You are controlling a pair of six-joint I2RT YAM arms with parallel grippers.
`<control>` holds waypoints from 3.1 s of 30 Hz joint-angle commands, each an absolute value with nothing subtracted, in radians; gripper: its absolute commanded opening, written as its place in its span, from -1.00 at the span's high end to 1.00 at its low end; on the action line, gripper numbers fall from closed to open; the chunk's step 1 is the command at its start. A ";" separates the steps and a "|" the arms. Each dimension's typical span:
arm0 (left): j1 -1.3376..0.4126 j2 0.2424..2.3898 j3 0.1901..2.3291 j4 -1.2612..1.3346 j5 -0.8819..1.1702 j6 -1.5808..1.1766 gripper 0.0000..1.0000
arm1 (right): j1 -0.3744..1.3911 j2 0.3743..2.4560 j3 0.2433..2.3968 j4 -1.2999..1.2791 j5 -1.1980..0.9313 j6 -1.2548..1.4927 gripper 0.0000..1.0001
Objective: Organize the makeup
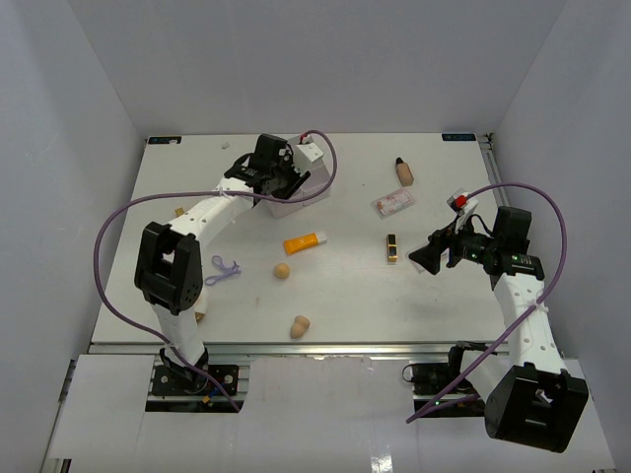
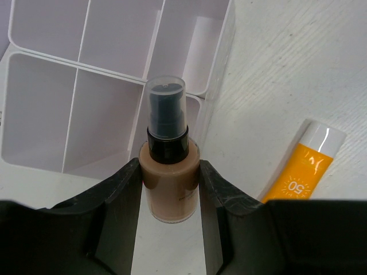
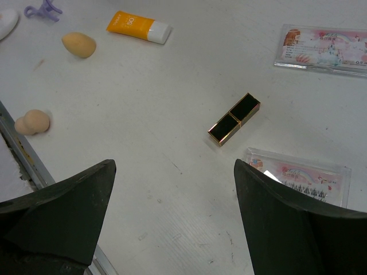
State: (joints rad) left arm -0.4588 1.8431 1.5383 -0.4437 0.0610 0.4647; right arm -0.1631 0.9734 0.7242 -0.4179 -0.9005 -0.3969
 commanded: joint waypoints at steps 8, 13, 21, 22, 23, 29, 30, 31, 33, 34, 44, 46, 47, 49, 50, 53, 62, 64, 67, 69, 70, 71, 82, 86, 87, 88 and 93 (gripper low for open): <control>-0.465 1.899 1.600 -0.403 -0.042 0.589 0.87 | -0.160 0.985 0.753 -0.419 -0.927 -0.410 -0.80; -0.466 1.918 1.594 -0.400 -0.066 0.607 0.84 | -0.158 0.986 0.753 -0.419 -0.927 -0.411 -0.80; -0.469 1.942 1.600 -0.398 -0.097 0.632 0.67 | -0.160 0.987 0.752 -0.419 -0.928 -0.413 -0.80; -0.469 1.943 1.598 -0.398 -0.102 0.633 0.63 | -0.160 0.987 0.752 -0.419 -0.928 -0.413 -0.80; -0.470 1.943 1.594 -0.396 -0.107 0.633 0.56 | -0.160 0.986 0.752 -0.419 -0.928 -0.413 -0.80; -0.482 1.938 1.582 -0.379 -0.144 0.630 0.11 | -0.160 0.986 0.752 -0.419 -0.927 -0.415 -0.80; -0.485 1.937 1.583 -0.376 -0.149 0.630 0.01 | -0.160 0.986 0.752 -0.419 -0.925 -0.414 -0.80; -0.486 1.934 1.584 -0.375 -0.153 0.630 -0.06 | -0.160 0.985 0.752 -0.420 -0.924 -0.415 -0.80; -0.490 1.928 1.586 -0.374 -0.158 0.629 -0.15 | -0.161 0.985 0.753 -0.419 -0.923 -0.416 -0.80; -0.491 1.924 1.586 -0.374 -0.159 0.627 -0.16 | -0.161 0.986 0.752 -0.419 -0.923 -0.416 -0.80; -0.496 1.895 1.579 -0.367 -0.162 0.593 -0.25 | -0.164 0.990 0.751 -0.419 -0.922 -0.418 -0.80; -0.498 1.872 1.585 -0.368 -0.140 0.557 -0.26 | -0.163 0.991 0.749 -0.420 -0.926 -0.426 -0.80; -0.499 1.851 1.584 -0.368 -0.126 0.529 -0.28 | -0.163 0.991 0.748 -0.420 -0.929 -0.431 -0.80; -0.499 1.786 1.567 -0.366 -0.093 0.454 -0.32 | -0.164 0.991 0.743 -0.419 -0.933 -0.437 -0.81; -0.499 1.749 1.547 -0.365 -0.068 0.416 -0.35 | -0.164 0.992 0.742 -0.420 -0.934 -0.441 -0.80; -0.499 1.634 1.451 -0.341 0.002 0.317 -0.45 | -0.164 1.003 0.739 -0.419 -0.936 -0.450 -0.81; -0.483 1.144 0.927 -0.134 0.222 -0.009 -0.96 | -0.111 1.097 0.826 -0.347 -0.795 -0.356 -0.81; -0.483 1.084 0.876 -0.126 0.252 -0.076 -0.96 | -0.078 1.150 0.895 -0.350 -0.715 -0.345 -0.81; -0.482 1.037 0.856 -0.144 0.274 -0.116 -0.96 | -0.030 1.261 1.014 -0.339 -0.554 -0.285 -0.81; -0.482 1.017 0.850 -0.144 0.288 -0.128 -0.96 | 0.001 1.340 1.094 -0.336 -0.475 -0.245 -0.80; -0.482 1.009 0.850 -0.144 0.294 -0.132 -0.96 | 0.017 1.379 1.129 -0.330 -0.442 -0.229 -0.80; -0.482 1.004 0.850 -0.144 0.303 -0.135 -0.96 | 0.038 1.436 1.161 -0.325 -0.390 -0.205 -0.80; -0.480 0.946 0.851 -0.165 0.272 -0.129 -0.96 | 0.089 2.006 1.714 -0.448 -0.158 -0.148 -0.81; -0.472 0.944 0.851 -0.165 0.274 -0.129 -0.96 | 0.094 2.129 1.883 -0.471 -0.150 -0.157 -0.81; -0.469 0.945 0.851 -0.164 0.276 -0.129 -0.96 | 0.096 2.162 1.924 -0.477 -0.146 -0.162 -0.81; -0.467 0.947 0.851 -0.164 0.277 -0.129 -0.96 | 0.097 2.187 1.958 -0.485 -0.141 -0.164 -0.81; -0.457 0.951 0.851 -0.167 0.279 -0.130 -0.96 | 0.104 2.307 2.076 -0.503 -0.118 -0.172 -0.90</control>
State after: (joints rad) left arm -0.4678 0.9653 0.8474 -0.1730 0.2733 -0.1215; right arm 0.0924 2.2643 1.9705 -0.4847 -0.1547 -0.1642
